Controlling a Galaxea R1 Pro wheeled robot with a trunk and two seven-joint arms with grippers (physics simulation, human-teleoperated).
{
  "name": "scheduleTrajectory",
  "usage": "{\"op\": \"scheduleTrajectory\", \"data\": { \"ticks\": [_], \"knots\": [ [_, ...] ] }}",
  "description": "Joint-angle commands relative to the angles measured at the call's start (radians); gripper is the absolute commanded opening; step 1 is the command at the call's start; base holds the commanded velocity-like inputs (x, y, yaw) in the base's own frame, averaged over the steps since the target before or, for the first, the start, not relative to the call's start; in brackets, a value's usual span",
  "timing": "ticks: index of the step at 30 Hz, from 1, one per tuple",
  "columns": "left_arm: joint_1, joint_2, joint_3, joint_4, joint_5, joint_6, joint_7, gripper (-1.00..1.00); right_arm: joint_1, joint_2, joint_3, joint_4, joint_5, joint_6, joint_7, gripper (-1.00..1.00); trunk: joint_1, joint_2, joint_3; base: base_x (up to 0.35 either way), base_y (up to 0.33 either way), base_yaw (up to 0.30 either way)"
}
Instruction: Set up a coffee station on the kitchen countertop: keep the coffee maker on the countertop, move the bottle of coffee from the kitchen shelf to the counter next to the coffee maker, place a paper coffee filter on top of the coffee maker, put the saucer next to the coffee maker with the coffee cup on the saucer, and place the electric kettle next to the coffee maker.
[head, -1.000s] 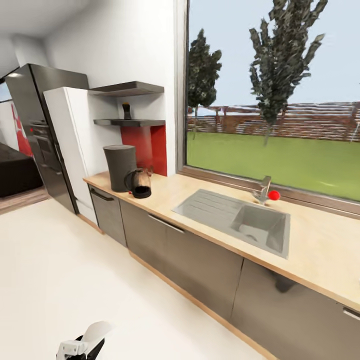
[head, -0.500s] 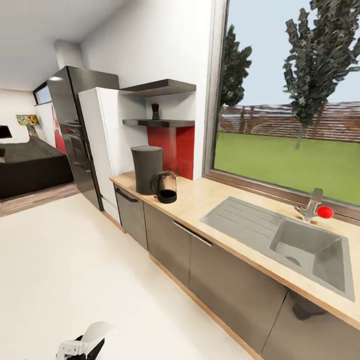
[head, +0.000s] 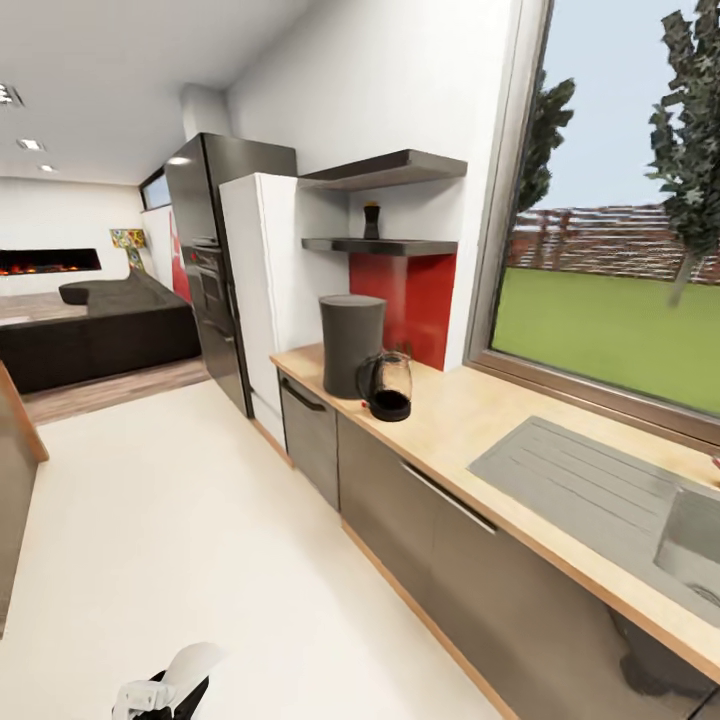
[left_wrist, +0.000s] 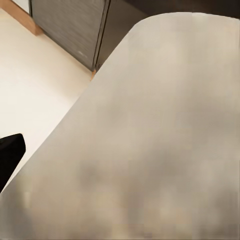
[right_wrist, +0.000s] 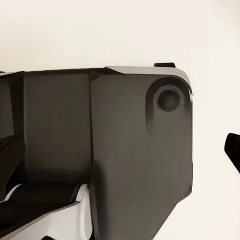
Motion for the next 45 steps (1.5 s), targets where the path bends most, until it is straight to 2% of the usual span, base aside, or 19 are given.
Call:
{"op": "scheduleTrajectory", "data": {
  "ticks": [1, 11, 18, 24, 45],
  "knots": [
    [-0.001, 0.000, 0.004, 0.002, -0.003, -0.004, -0.006, -1.00, 0.000, 0.000, 0.001, 0.001, -0.006, -0.004, 0.001, 1.00, 0.001, 0.000, -0.001, 0.294, 0.184, 0.279],
    [-0.001, 0.000, 0.003, 0.002, -0.003, -0.004, -0.006, -1.00, 0.000, 0.000, 0.001, 0.001, -0.006, -0.004, 0.001, 1.00, 0.001, 0.000, -0.007, 0.264, 0.170, 0.279],
    [-0.001, 0.000, 0.002, 0.002, -0.005, -0.005, -0.006, -1.00, 0.000, 0.000, 0.001, 0.001, -0.006, -0.003, 0.001, 1.00, 0.001, 0.000, -0.011, 0.035, 0.016, 0.279],
    [-0.001, 0.000, 0.002, 0.002, -0.005, -0.004, -0.006, -1.00, 0.000, 0.000, 0.001, 0.001, -0.006, -0.004, 0.001, 1.00, 0.001, 0.000, -0.015, 0.280, 0.000, 0.258],
    [-0.001, 0.000, 0.003, 0.002, -0.003, -0.004, -0.006, -1.00, 0.000, -0.004, -0.002, -0.002, -0.006, -0.003, 0.003, 1.00, 0.001, 0.000, -0.015, 0.318, 0.122, 0.009]
  ]
}}
